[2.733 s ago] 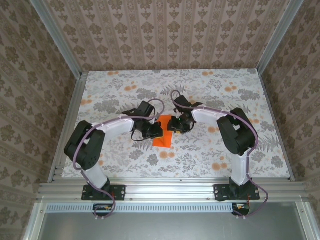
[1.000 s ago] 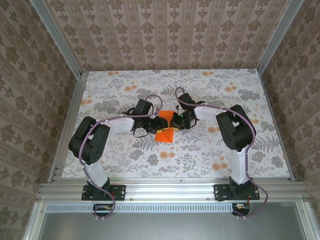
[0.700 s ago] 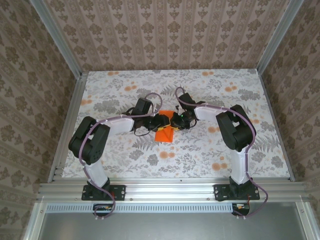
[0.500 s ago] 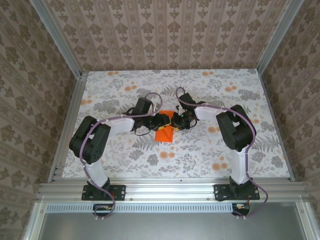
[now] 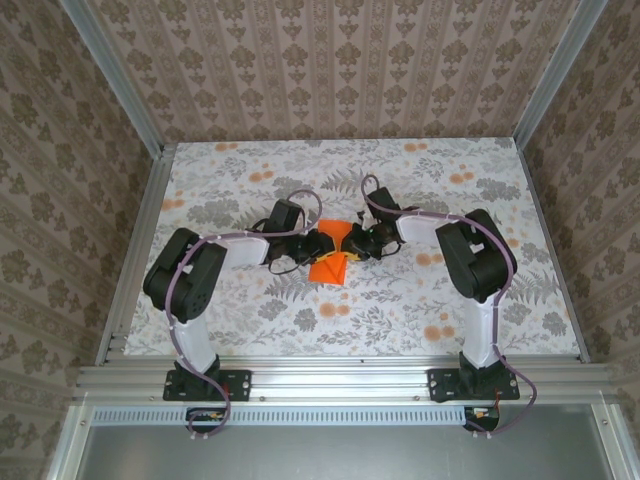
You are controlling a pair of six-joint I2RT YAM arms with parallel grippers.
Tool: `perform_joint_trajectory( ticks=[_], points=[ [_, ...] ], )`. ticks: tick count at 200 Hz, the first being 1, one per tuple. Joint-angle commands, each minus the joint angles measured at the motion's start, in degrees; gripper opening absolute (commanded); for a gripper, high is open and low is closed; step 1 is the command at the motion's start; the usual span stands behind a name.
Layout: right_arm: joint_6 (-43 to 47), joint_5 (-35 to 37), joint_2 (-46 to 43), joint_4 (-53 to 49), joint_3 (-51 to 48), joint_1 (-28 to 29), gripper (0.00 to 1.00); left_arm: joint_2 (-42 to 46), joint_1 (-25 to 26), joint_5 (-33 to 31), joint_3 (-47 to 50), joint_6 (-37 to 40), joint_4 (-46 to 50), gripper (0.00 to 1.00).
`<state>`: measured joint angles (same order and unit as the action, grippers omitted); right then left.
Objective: Fold a paper plane with a square sheet of paper (pick it up from the middle)
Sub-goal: Fold the triangle a second time at the center of the table.
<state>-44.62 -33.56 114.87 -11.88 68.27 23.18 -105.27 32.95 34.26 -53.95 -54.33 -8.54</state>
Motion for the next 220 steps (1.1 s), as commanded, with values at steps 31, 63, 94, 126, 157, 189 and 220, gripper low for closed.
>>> perform_joint_trajectory(
  ticks=[31, 63, 94, 126, 157, 189, 220],
  points=[
    [1.8, -2.7, -6.3, 2.2, -3.5, -0.8, 0.26, -1.1, -0.3, -0.6, 0.3, -0.1, -1.0, 0.22],
    [3.3, -4.6, -7.2, 3.2, -5.2, -0.8, 0.35, -1.1, -0.3, -0.6, 0.4, 0.0, -0.9, 0.21],
    [5.2, -6.5, -6.8, 2.9, -5.3, 0.1, 0.33, -1.2, -0.3, -0.7, 0.3, 0.0, -0.6, 0.21],
    [6.5, -7.2, -6.2, 3.2, -5.5, 0.4, 0.27, -1.4, -0.3, -0.7, 0.2, -0.1, -0.6, 0.21],
    [7.6, -7.0, -5.0, 2.2, -4.8, 0.4, 0.2, -1.1, -0.3, -0.6, 0.1, -0.1, -0.6, 0.21],
    [9.9, -5.9, -4.7, 0.3, -3.9, 0.4, 0.11, -0.7, -0.3, -0.5, -0.1, -0.1, -0.5, 0.21],
    [12.7, -3.0, -4.7, -2.1, -2.9, 0.5, 0.03, 0.8, -0.3, -0.5, 0.4, 0.0, -0.4, 0.26]
  ],
)
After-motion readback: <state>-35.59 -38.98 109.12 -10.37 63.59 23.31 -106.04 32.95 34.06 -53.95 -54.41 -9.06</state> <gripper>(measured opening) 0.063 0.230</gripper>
